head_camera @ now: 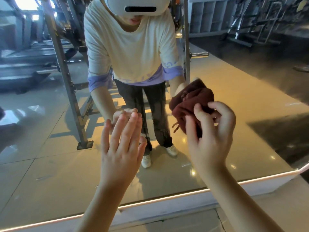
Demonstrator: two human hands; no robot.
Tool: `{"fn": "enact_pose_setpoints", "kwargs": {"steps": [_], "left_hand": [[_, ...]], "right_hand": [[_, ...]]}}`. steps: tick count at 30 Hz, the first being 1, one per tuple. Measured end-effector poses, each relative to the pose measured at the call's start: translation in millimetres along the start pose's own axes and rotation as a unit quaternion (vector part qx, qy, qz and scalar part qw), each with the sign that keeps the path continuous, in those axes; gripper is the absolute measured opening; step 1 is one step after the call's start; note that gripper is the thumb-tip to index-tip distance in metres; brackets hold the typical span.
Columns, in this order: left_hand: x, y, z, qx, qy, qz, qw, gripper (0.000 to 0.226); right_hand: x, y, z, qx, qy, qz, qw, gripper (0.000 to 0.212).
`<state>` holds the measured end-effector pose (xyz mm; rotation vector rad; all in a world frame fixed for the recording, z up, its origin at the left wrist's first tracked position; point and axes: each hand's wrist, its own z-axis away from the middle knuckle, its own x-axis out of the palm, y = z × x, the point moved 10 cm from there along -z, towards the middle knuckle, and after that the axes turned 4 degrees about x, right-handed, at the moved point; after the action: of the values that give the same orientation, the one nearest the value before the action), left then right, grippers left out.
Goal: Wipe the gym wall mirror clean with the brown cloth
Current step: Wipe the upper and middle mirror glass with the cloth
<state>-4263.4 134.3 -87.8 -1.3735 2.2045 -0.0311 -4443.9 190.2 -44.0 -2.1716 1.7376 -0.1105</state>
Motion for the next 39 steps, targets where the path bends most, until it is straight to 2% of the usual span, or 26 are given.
{"fn": "enact_pose_setpoints", "kwargs": {"steps": [3,6,9,12,14,19,25,29,33,35,37,39], "left_hand": [[0.4,0.2,0.0,0.007,0.002,0.002,1.0,0.075],[1.0,-0.4,0.8,0.004,0.0,-0.001,1.0,0.074],[1.9,-0.7,1.6,0.0,-0.003,0.0,1.0,0.072],[3.5,-1.1,1.7,-0.001,-0.009,0.004,1.0,0.071],[2.9,-0.8,1.5,-0.001,-0.004,0.002,1.0,0.071],[2.3,-0.7,1.3,0.006,0.0,-0.001,1.0,0.071],[2.4,0.5,1.9,-0.002,0.001,-0.003,1.0,0.073],[2.9,-0.6,2.1,0.002,-0.005,-0.004,1.0,0.073],[1.9,0.3,1.0,0.003,0.0,-0.007,1.0,0.07],[2.3,0.1,1.1,0.001,0.0,-0.004,1.0,0.071],[1.8,0.7,1.4,-0.002,0.001,-0.004,1.0,0.071],[1.0,0.8,1.2,-0.002,0.002,-0.008,1.0,0.072]], "right_hand": [[11.8,-15.1,19.5,-0.002,-0.041,-0.014,0.999,0.034],[16.1,-19.4,16.9,-0.031,-0.059,0.005,0.998,0.033],[8.2,-7.8,0.1,-0.073,-0.045,0.03,0.996,0.029],[-1.9,13.9,-4.6,0.001,-0.001,0.014,1.0,0.028],[4.8,8.8,11.5,0.036,-0.003,-0.002,0.999,0.031],[21.0,-21.5,31.1,-0.069,-0.075,0.002,0.995,0.035],[18.9,-16.9,26.2,-0.034,-0.07,-0.02,0.997,0.027],[21.6,-14.3,13.1,-0.022,-0.07,-0.026,0.997,0.03],[21.2,-21.1,-2.4,-0.084,-0.094,-0.003,0.992,0.042],[21.5,-22.2,-6.2,-0.105,-0.101,0.008,0.989,0.038],[18.7,-16.2,-5.7,-0.086,-0.095,-0.002,0.992,0.031],[14.8,-6.7,-2.4,-0.021,-0.082,-0.036,0.996,0.027]]}}
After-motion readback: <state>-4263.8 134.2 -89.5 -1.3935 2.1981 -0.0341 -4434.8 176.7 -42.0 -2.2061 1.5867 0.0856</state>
